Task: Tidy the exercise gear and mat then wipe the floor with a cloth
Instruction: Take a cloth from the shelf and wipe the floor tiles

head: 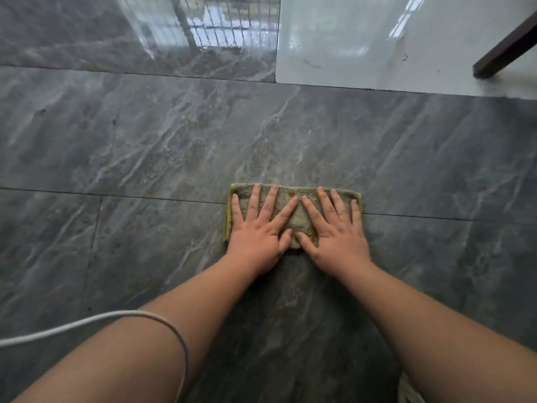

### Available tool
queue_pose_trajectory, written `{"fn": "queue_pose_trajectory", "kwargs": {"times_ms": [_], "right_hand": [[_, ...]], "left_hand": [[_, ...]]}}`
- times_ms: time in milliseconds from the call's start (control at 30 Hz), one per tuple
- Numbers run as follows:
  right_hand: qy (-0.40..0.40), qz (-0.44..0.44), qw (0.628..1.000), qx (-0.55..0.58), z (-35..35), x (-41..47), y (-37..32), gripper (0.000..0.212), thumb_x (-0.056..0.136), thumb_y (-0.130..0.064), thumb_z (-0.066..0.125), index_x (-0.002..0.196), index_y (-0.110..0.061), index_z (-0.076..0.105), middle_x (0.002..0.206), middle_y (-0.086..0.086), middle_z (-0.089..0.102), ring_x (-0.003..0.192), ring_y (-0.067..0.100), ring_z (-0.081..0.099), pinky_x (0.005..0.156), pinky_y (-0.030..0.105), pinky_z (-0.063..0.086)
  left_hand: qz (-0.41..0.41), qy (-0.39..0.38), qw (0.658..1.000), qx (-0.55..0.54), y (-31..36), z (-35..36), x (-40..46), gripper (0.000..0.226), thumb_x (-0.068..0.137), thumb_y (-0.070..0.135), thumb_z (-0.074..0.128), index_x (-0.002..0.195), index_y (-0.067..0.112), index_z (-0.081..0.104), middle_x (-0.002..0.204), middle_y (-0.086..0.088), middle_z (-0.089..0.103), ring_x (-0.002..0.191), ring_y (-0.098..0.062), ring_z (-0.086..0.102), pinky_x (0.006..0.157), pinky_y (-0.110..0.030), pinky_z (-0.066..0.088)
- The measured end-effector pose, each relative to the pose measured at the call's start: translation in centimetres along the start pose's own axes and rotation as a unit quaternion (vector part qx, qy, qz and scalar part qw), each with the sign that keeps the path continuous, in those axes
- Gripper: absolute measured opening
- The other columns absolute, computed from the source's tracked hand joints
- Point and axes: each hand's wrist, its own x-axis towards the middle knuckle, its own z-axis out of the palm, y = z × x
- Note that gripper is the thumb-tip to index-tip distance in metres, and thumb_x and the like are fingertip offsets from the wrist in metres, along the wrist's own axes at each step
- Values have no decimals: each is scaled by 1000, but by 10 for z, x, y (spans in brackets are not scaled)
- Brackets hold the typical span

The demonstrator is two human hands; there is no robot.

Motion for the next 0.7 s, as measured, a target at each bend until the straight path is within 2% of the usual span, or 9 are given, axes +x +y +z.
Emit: {"fn": "queue_pose_trajectory", "kwargs": {"times_ms": [100, 200, 233, 300, 367, 400, 467, 567, 700], "right_hand": [[-2, 2, 1000, -1, 1, -1, 1, 76, 88, -71, 20, 150, -41, -13, 159, -8, -21, 151, 17, -15, 119, 53, -12], [-5, -20, 999, 26, -5, 0, 3, 74, 88, -67, 20, 154, -39, -1, 161, -8, -14, 151, 16, -10, 120, 51, -11], [7, -26, 997, 66, -8, -2, 4, 71, 90, -61, 24, 156, -37, 10, 164, -6, -5, 152, 16, -5, 121, 50, -8], [81, -8, 980, 182, -17, -7, 5, 59, 93, -40, 41, 150, -25, 38, 162, -1, 25, 150, 20, 16, 123, 46, 8], [158, 68, 951, 256, -24, -12, 5, 48, 88, -13, 54, 135, -19, 53, 146, 2, 46, 139, 25, 35, 119, 39, 21], [173, 120, 939, 271, -28, -15, 3, 46, 85, -7, 56, 130, -19, 55, 139, 3, 48, 133, 25, 38, 115, 36, 24], [165, 225, 918, 281, -31, -19, -3, 46, 83, -8, 59, 127, -19, 53, 134, 6, 45, 127, 27, 39, 111, 37, 28], [138, 330, 884, 301, -33, -14, -7, 53, 82, -19, 67, 132, -20, 48, 137, 8, 42, 127, 30, 40, 109, 46, 36], [83, 388, 862, 317, -30, -8, -8, 71, 78, -31, 78, 137, -15, 42, 140, 14, 39, 131, 35, 38, 111, 43, 32]], "left_hand": [[12, 15, 1000, 11, -9, 5, -3, 65, 94, 62, 16, 150, 50, -13, 163, 6, -15, 149, -26, -21, 113, -64, -15], [13, 12, 1000, -2, -9, 4, -3, 63, 94, 61, 16, 150, 50, -11, 163, 8, -13, 150, -24, -18, 115, -61, -13], [18, 16, 1000, -18, -10, 2, -3, 63, 95, 59, 19, 151, 48, -7, 164, 7, -10, 150, -23, -17, 116, -59, -12], [6, 37, 995, -87, -18, -5, -4, 62, 97, 47, 34, 154, 40, 11, 165, 3, 3, 151, -23, -10, 121, -51, -6], [-46, 99, 981, -161, -33, -17, -8, 58, 91, 27, 50, 148, 25, 38, 159, -3, 29, 150, -26, 10, 122, -46, 13], [-77, 131, 973, -175, -40, -21, -11, 55, 86, 19, 53, 140, 19, 48, 151, -5, 41, 145, -28, 24, 119, -45, 23], [-143, 162, 956, -198, -52, -29, -14, 49, 82, 11, 53, 131, 14, 54, 134, -8, 52, 126, -30, 43, 109, -42, 35], [-258, 121, 914, -290, -65, -38, -8, 43, 87, 14, 58, 129, 16, 50, 126, -11, 50, 110, -28, 52, 98, -40, 42], [-292, 37, 908, -300, -68, -39, 0, 29, 83, 29, 71, 104, 23, 52, 107, -6, 62, 95, -25, 59, 87, -38, 50]]}}
